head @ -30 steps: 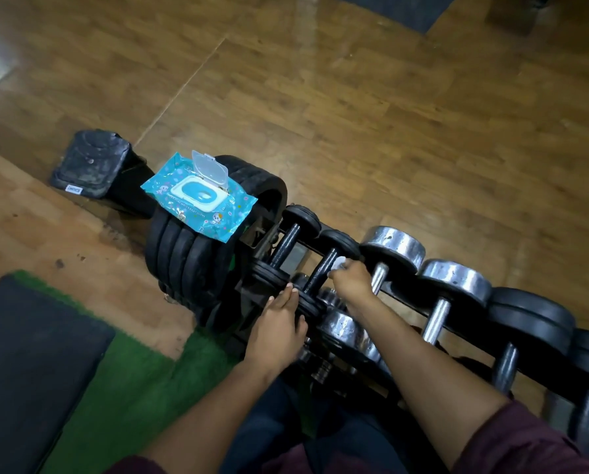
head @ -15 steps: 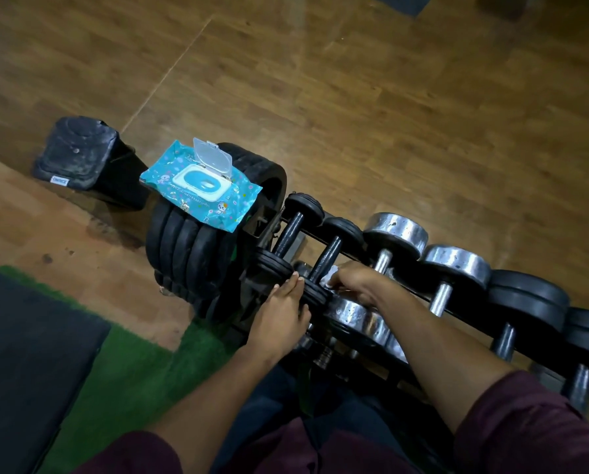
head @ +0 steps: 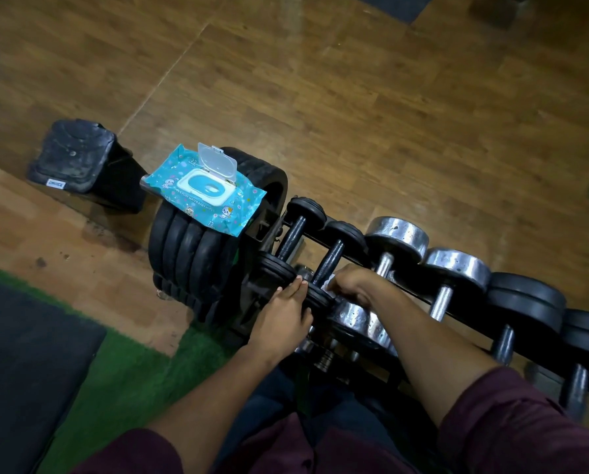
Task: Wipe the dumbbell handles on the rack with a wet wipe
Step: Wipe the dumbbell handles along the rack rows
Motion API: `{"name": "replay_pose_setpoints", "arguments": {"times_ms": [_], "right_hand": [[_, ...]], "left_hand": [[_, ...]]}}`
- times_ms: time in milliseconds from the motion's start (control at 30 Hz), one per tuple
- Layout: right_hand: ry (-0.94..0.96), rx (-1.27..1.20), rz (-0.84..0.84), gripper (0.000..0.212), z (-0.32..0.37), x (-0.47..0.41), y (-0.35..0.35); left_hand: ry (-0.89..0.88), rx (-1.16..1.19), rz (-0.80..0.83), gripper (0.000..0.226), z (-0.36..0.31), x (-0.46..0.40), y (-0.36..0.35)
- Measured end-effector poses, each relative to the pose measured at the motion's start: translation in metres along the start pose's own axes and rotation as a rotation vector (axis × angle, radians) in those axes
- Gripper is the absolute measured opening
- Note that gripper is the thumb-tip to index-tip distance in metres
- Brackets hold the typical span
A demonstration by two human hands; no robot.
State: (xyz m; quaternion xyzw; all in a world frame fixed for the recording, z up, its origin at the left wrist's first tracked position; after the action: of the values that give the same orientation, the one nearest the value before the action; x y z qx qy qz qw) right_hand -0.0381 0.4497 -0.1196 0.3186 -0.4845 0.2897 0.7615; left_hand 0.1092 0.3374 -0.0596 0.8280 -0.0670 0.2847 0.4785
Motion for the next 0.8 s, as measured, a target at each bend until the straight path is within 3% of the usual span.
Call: {"name": "replay_pose_setpoints", "arguments": {"times_ms": [267,467,567,667,800], "right_hand": [[-0.017,-0.090,0.011,0.009,-0.005,-0.001,0.004],[0.250,0.114,-0.056,0.015,0.008,0.008,0.023],[0.515,0.356,-0.295,0.025,0.022,0.014,0.032],[0.758,0.796,-0.553,0.034,0.035,0.023,0.029],[0.813,1.199,-0.516,0.031,0.039,0.021,0.017]], "left_hand": [[0.002,0.012,0.008,0.060,0.001,0.000,0.001],[-0.003,0.014,0.006,0.059,0.003,-0.001,0.000],[0.015,0.029,0.011,0.059,0.005,-0.003,-0.005],[0.022,0.042,0.013,0.060,0.006,-0.004,-0.008],[0.016,0.044,0.016,0.059,0.007,-0.004,-0.007]]}}
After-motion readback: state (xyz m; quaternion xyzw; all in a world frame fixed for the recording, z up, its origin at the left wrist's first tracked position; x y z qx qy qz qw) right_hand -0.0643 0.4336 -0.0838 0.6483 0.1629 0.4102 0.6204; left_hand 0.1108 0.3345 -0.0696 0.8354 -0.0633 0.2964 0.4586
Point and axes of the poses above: each hand's wrist, its own x-axis away from the middle knuckle, its own y-axis out of the back of the hand, z = x × y, the point moved 2 cm from there along -x, towards the middle knuckle, and after that the axes turned 6 degrees about -x, right-handed, at the moved point
